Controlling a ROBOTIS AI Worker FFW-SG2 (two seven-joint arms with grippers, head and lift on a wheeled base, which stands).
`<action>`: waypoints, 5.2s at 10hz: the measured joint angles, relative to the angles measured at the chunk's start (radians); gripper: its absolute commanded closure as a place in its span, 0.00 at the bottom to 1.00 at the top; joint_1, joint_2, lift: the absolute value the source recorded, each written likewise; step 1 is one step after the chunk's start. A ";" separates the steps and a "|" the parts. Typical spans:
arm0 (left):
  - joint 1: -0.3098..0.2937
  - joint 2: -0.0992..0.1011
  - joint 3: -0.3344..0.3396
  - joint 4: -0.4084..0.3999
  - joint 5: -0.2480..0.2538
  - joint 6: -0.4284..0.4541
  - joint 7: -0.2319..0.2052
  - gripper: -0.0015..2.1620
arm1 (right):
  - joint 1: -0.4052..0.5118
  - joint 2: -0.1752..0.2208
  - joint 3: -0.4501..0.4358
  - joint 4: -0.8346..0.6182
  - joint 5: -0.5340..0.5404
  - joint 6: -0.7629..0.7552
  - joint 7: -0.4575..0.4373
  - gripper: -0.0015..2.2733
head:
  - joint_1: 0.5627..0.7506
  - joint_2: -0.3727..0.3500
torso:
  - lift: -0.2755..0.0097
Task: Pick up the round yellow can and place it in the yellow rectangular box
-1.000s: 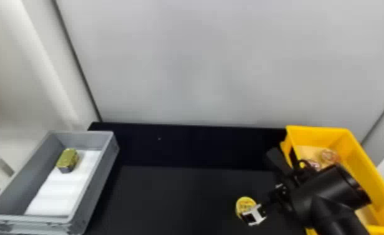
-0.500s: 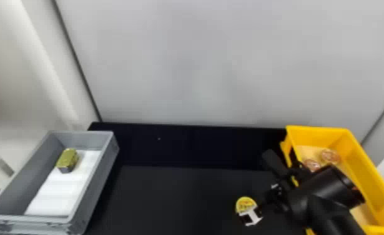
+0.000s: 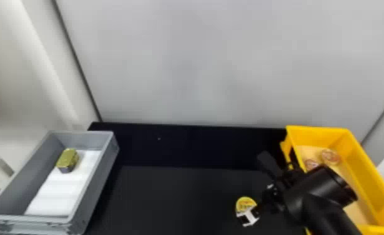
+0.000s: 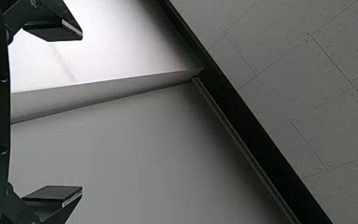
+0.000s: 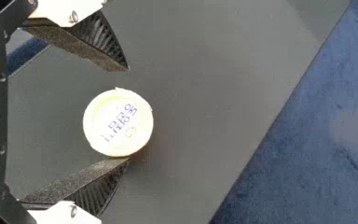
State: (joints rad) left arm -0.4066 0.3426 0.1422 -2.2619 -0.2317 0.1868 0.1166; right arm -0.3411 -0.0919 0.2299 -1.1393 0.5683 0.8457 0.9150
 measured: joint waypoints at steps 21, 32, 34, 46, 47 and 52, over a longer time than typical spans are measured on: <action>0.021 0.029 0.016 -0.026 -0.003 0.040 -0.005 0.05 | -0.049 -0.188 -0.133 -0.457 0.182 0.256 0.165 0.31 | 0.53 0.59 | 0.93; -0.008 0.043 -0.005 -0.030 -0.014 0.067 -0.012 0.05 | 0.045 -0.219 -0.469 -0.301 0.184 0.143 0.049 0.31 | 0.53 0.59 | 0.93; -0.009 0.047 -0.005 -0.030 -0.015 0.064 -0.012 0.05 | 0.018 -0.218 -0.495 -0.171 0.041 0.096 -0.082 0.31 | 0.53 0.59 | 0.93; -0.015 0.050 -0.006 -0.036 -0.015 0.056 -0.012 0.05 | -0.042 -0.236 -0.545 0.085 -0.237 0.071 -0.299 0.31 | 0.53 0.59 | 0.93; -0.015 0.050 -0.006 -0.036 -0.015 0.056 -0.012 0.05 | -0.042 -0.236 -0.545 0.085 -0.240 0.071 -0.301 0.31 | 0.53 0.59 | 0.93; -0.017 0.050 -0.007 -0.037 -0.015 0.056 -0.012 0.05 | -0.039 -0.235 -0.540 0.085 -0.266 0.077 -0.321 0.00 | 0.53 0.59 | 0.93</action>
State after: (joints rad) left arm -0.4234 0.3929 0.1351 -2.2985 -0.2470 0.2424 0.1043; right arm -0.3803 -0.3269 -0.3105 -1.0543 0.3023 0.9227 0.5938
